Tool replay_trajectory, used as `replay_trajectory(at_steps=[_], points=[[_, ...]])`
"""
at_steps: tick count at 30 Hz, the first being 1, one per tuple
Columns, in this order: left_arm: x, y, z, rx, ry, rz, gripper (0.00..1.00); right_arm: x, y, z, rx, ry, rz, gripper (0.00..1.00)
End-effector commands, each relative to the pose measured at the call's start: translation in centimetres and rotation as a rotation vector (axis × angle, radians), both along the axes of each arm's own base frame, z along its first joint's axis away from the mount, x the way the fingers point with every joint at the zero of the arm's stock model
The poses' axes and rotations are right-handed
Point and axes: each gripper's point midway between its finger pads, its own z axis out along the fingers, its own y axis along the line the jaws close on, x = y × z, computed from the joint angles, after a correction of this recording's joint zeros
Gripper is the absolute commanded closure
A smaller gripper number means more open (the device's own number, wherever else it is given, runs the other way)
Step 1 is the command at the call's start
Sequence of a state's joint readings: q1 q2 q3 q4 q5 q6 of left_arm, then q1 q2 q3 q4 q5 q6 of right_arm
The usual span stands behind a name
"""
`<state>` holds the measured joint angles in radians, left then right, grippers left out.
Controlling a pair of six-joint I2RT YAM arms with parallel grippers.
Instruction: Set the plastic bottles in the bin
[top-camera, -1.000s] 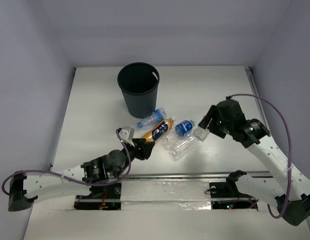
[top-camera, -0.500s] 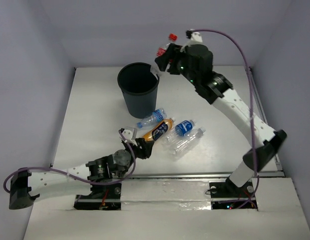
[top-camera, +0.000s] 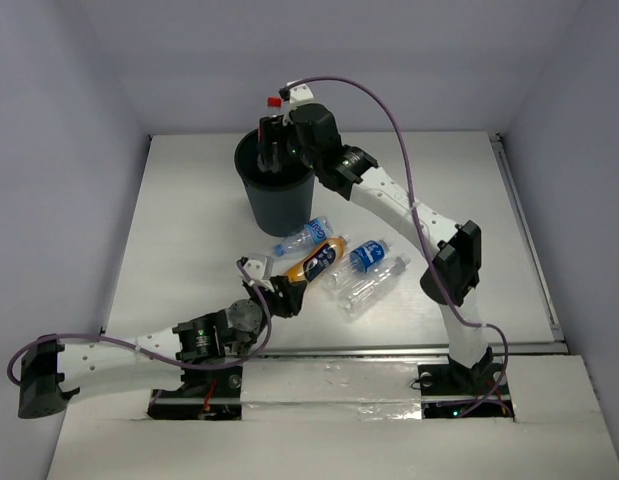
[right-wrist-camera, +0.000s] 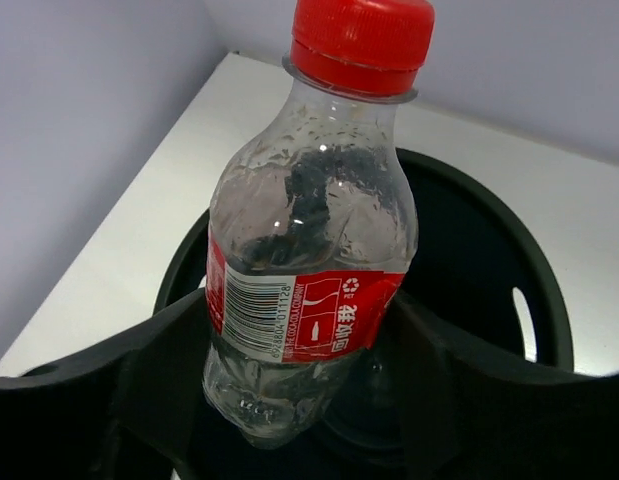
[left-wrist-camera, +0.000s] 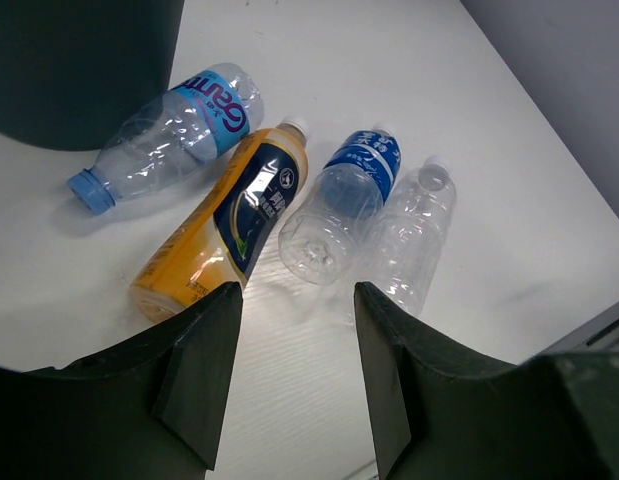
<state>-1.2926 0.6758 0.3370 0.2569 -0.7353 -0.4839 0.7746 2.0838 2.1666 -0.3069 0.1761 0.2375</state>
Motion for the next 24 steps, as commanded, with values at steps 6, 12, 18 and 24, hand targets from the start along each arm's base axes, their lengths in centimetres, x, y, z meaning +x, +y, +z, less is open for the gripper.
replay_trajectory(at_steps=[6, 12, 18, 24], points=[[-0.6, -2.2, 2.7, -0.083, -0.020, -0.089, 0.55, -1.9, -2.3, 9.9, 0.133, -0.196, -0.035, 0.08], [-0.4, -5.2, 2.8, -0.034, -0.012, -0.137, 0.55, -3.7, -5.5, 11.7, 0.159, -0.215, -0.099, 0.11], [-0.7, -10.6, 2.0, 0.100, -0.039, -0.210, 0.70, -9.4, -14.4, 10.9, 0.279, -0.234, -0.249, 0.85], [-0.3, -15.9, 1.5, 0.202, -0.078, -0.257, 0.84, -15.6, -23.0, 8.9, 0.401, -0.223, -0.384, 0.93]])
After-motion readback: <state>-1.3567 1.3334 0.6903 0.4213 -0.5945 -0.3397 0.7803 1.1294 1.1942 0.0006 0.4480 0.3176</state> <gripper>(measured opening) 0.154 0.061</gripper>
